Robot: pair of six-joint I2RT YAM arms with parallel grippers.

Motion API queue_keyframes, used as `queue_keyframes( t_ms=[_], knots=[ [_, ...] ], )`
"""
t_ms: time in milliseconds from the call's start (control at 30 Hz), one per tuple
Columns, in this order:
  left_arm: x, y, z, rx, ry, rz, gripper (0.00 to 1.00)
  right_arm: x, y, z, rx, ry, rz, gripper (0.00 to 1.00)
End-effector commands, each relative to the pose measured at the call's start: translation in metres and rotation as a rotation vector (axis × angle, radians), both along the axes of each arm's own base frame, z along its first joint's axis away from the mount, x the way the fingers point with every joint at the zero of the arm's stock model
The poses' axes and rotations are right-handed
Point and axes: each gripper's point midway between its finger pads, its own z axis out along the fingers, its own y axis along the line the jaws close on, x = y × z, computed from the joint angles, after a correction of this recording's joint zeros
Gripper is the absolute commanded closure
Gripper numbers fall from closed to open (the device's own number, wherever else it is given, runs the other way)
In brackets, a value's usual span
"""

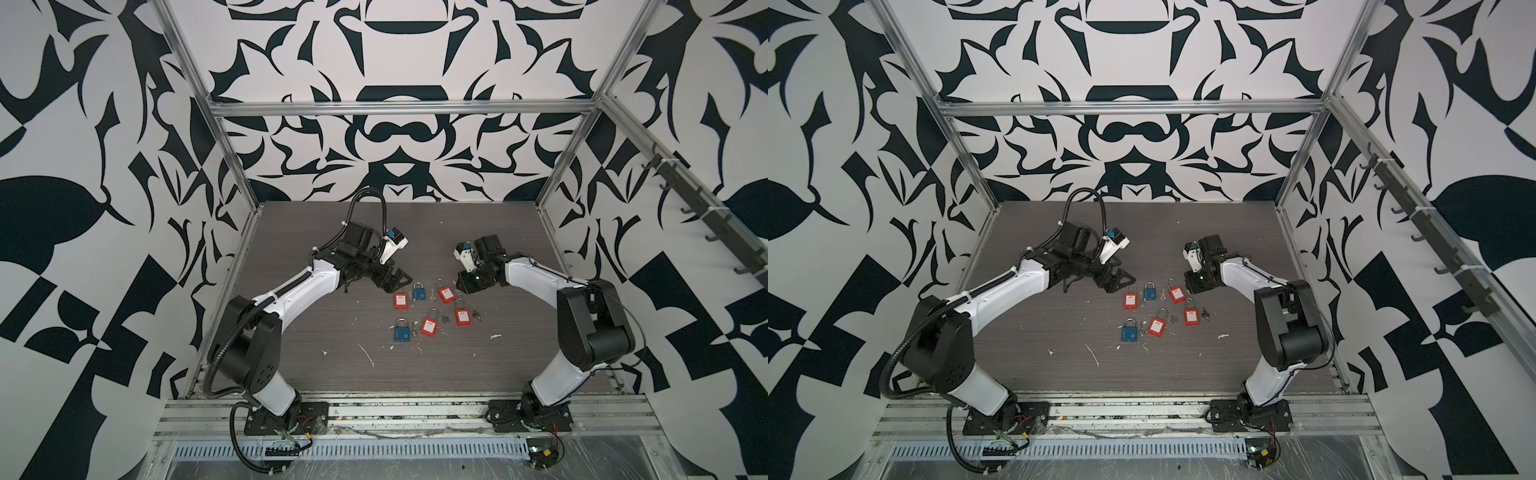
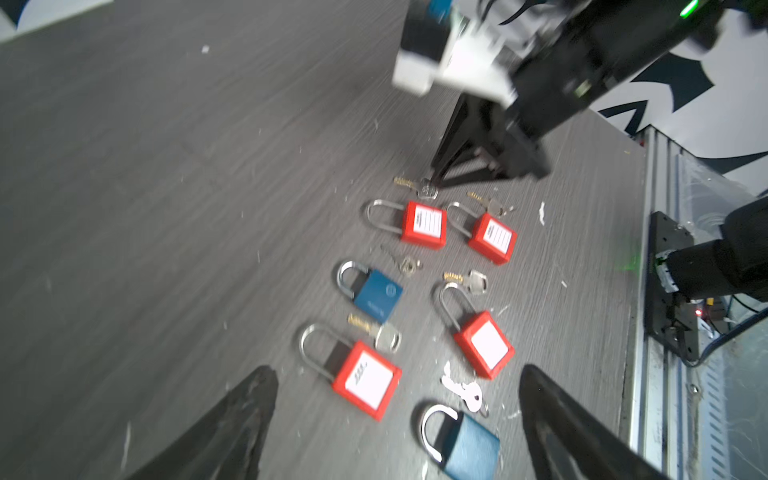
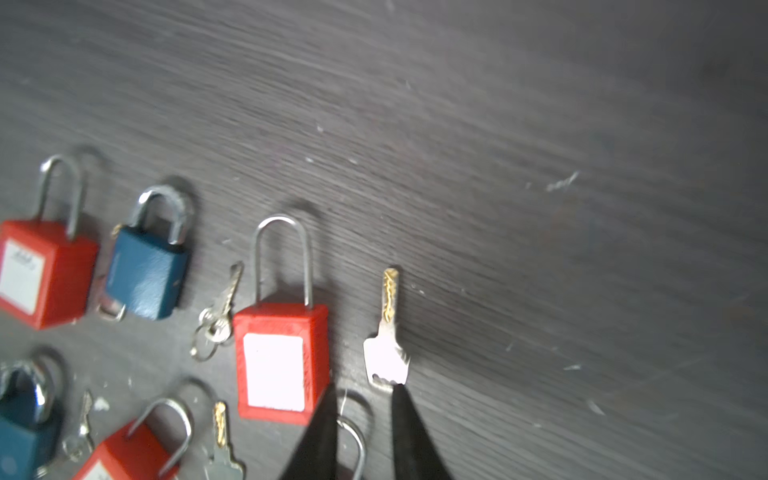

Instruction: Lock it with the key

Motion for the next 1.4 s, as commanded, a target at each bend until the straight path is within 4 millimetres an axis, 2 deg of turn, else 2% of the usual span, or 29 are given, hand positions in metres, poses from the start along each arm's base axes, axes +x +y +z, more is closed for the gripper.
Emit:
queue_keyframes(
  t_ms=[0, 100, 200, 233, 267, 300, 433, 500, 600, 633, 733, 767, 833, 867, 933, 1000, 1067, 1133, 1367],
  knots=[
    [0.007, 0.022, 0.018, -0.044, -0.057, 0.112, 0.06, -0.004, 0.000, 0.014, 0.009, -0.028, 0.021, 0.65],
    [0.009, 0.046, 0.024, -0.069, -0.083, 0.197, 0.05, -0.001, -0.002, 0.026, 0.003, -0.074, 0.019, 0.64],
    [0.018, 0.081, 0.029, -0.053, -0.148, 0.340, 0.04, 0.007, -0.017, 0.046, -0.059, -0.193, -0.035, 0.60],
    [0.022, 0.095, 0.032, -0.045, -0.179, 0.399, 0.01, 0.009, -0.027, 0.050, -0.096, -0.235, -0.065, 0.53],
    [0.026, 0.111, 0.030, -0.027, -0.204, 0.476, 0.01, 0.012, -0.037, 0.055, -0.136, -0.287, -0.103, 0.26],
    [0.032, 0.127, 0.025, -0.001, -0.229, 0.543, 0.01, 0.016, -0.050, 0.060, -0.180, -0.349, -0.146, 0.13],
    [0.048, 0.183, 0.005, 0.122, -0.294, 0.771, 0.01, 0.022, -0.090, 0.067, -0.287, -0.583, -0.305, 0.05],
    [0.050, 0.208, -0.012, 0.163, -0.334, 0.851, 0.01, 0.022, -0.107, 0.059, -0.312, -0.623, -0.375, 0.02],
    [0.048, 0.233, -0.028, 0.155, -0.386, 0.930, 0.01, 0.025, -0.123, 0.038, -0.319, -0.651, -0.457, 0.01],
    [0.049, 0.235, -0.029, 0.139, -0.425, 0.926, 0.01, 0.027, -0.125, 0.032, -0.313, -0.662, -0.473, 0.01],
    [0.050, 0.242, -0.042, 0.119, -0.541, 0.923, 0.01, 0.034, -0.126, 0.033, -0.236, -0.708, -0.528, 0.00],
    [0.051, 0.244, -0.049, 0.093, -0.566, 0.927, 0.01, 0.035, -0.119, 0.033, -0.184, -0.749, -0.488, 0.00],
    [0.051, 0.249, -0.053, 0.006, -0.608, 0.938, 0.01, 0.028, -0.118, 0.022, -0.157, -0.791, -0.478, 0.00],
    [0.050, 0.252, -0.063, 0.005, -0.604, 0.950, 0.01, 0.026, -0.110, 0.025, -0.117, -0.847, -0.438, 0.01],
    [0.050, 0.253, -0.064, -0.024, -0.655, 0.954, 0.01, 0.022, -0.106, 0.020, -0.116, -0.825, -0.408, 0.00],
    [0.049, 0.252, -0.069, -0.007, -0.596, 0.946, 0.01, 0.028, -0.103, 0.019, -0.114, -0.795, -0.393, 0.00],
    [0.055, 0.251, -0.073, 0.006, -0.531, 0.931, 0.01, 0.028, -0.113, 0.019, -0.136, -0.794, -0.457, 0.00],
    [0.060, 0.253, -0.071, 0.002, -0.552, 0.939, 0.01, 0.028, -0.121, 0.019, -0.167, -0.796, -0.492, 0.00],
    [0.067, 0.250, -0.077, 0.030, -0.509, 0.923, 0.01, 0.029, -0.121, 0.019, -0.168, -0.794, -0.490, 0.00]
  ],
)
